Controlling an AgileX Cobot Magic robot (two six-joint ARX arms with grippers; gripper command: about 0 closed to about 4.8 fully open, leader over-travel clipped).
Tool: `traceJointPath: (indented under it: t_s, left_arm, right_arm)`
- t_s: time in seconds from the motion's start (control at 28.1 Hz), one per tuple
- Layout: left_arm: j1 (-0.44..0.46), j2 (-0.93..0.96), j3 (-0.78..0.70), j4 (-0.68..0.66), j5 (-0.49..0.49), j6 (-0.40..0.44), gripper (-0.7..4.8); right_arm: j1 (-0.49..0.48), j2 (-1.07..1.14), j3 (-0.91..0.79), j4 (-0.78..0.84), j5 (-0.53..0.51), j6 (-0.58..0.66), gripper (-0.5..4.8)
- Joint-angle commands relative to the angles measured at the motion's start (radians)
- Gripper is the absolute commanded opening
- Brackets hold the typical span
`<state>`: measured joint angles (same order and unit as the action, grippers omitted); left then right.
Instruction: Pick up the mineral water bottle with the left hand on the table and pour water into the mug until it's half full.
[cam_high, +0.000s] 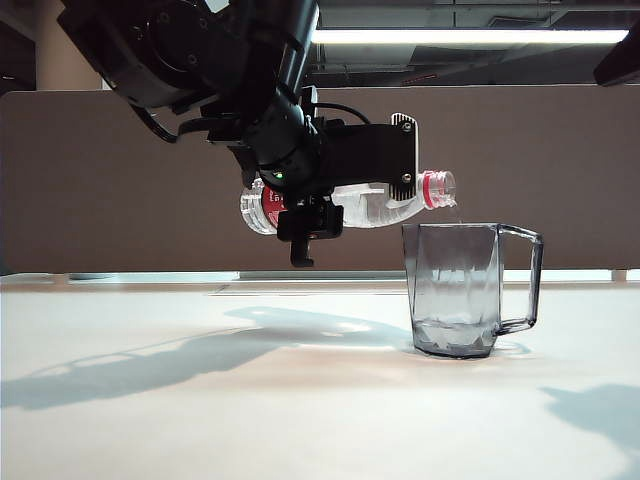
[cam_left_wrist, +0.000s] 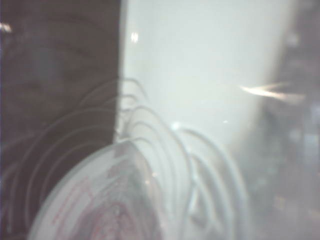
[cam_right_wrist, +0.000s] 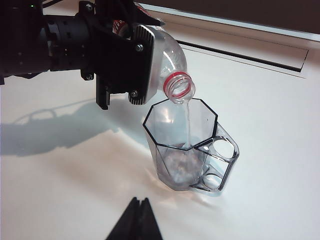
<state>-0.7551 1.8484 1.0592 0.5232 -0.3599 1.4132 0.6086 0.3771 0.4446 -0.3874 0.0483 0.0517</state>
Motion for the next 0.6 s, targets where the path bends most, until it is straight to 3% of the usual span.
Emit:
traceJointPath:
  t_s: [0.04,0.6]
  left_arm:
    - [-0.001,-0.007,0.008,0.053,0.000,-0.007,2.36]
    - [-0.001,-0.007,0.008,0.035,-0.001,0.010,2.36]
  right_arm:
    - [0.001,0.000,0.008,0.015,-0.003,-0.003,-0.05]
    - [0.001,0.000,0.008,-0.007,-0.003,-0.004,-0.05]
